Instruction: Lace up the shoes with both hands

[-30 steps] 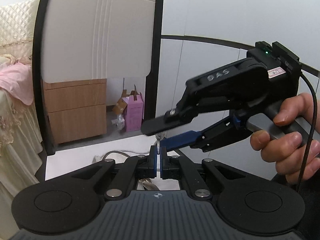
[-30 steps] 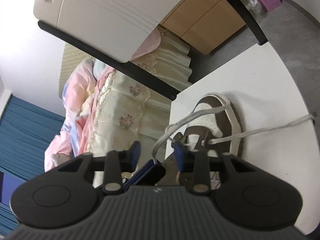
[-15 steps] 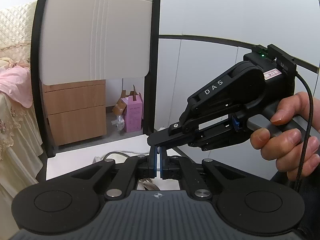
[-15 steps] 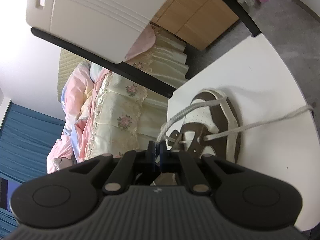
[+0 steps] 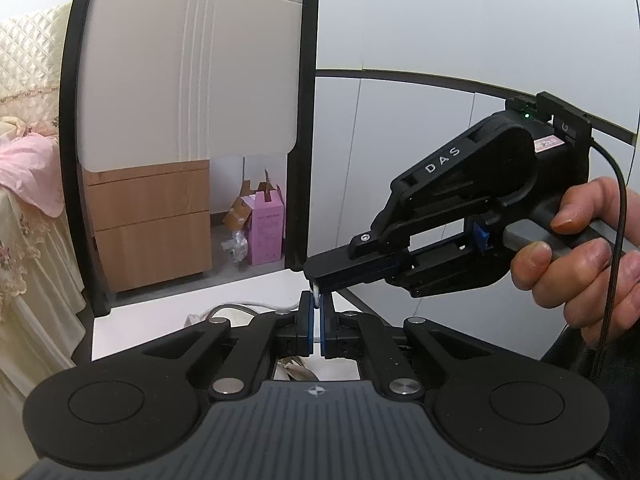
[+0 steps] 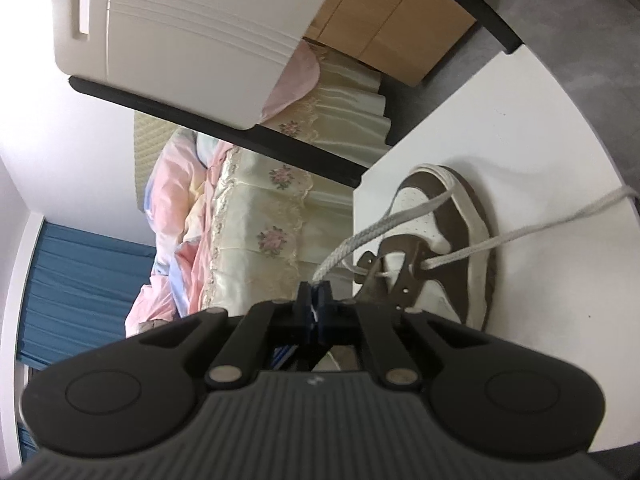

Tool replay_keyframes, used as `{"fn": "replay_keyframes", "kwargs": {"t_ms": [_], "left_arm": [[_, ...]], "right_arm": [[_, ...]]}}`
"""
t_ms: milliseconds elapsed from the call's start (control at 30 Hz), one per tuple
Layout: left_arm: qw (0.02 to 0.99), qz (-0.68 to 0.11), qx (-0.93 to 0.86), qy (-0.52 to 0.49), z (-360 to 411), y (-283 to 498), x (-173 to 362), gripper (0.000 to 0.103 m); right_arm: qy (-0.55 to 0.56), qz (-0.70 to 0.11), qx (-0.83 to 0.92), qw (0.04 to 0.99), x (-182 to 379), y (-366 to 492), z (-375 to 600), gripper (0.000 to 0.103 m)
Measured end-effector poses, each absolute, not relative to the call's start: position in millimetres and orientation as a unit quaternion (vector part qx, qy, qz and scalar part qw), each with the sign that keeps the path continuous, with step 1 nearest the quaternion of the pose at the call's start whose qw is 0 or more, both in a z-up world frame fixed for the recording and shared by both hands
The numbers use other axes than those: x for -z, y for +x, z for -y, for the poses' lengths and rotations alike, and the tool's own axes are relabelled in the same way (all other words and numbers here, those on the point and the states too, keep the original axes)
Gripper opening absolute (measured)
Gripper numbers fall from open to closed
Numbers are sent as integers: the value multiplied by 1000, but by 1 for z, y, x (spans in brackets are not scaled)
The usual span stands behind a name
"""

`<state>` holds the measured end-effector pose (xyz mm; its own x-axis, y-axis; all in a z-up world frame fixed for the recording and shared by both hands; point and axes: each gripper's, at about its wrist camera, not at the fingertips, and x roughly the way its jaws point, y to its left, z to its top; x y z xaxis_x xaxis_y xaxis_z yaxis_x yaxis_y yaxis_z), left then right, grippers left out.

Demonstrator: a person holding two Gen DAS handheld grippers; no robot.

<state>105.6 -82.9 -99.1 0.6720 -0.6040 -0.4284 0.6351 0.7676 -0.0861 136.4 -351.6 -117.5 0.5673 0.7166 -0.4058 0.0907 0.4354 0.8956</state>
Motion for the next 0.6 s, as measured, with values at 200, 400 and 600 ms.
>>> {"fn": "replay_keyframes", "kwargs": {"t_ms": [200,400,600], "left_arm": [[914,-236,329,27,81,110,100,4],[920,-263,289,15,69,119,100,5],[924,-322,206,-3,49,139,108,22]], "right_arm": [[480,-410,-195,751,118,138,349,3],[460,-388,-163,782,112,154,335,3],[423,-404,-154,796,124,180,299,3]]}}
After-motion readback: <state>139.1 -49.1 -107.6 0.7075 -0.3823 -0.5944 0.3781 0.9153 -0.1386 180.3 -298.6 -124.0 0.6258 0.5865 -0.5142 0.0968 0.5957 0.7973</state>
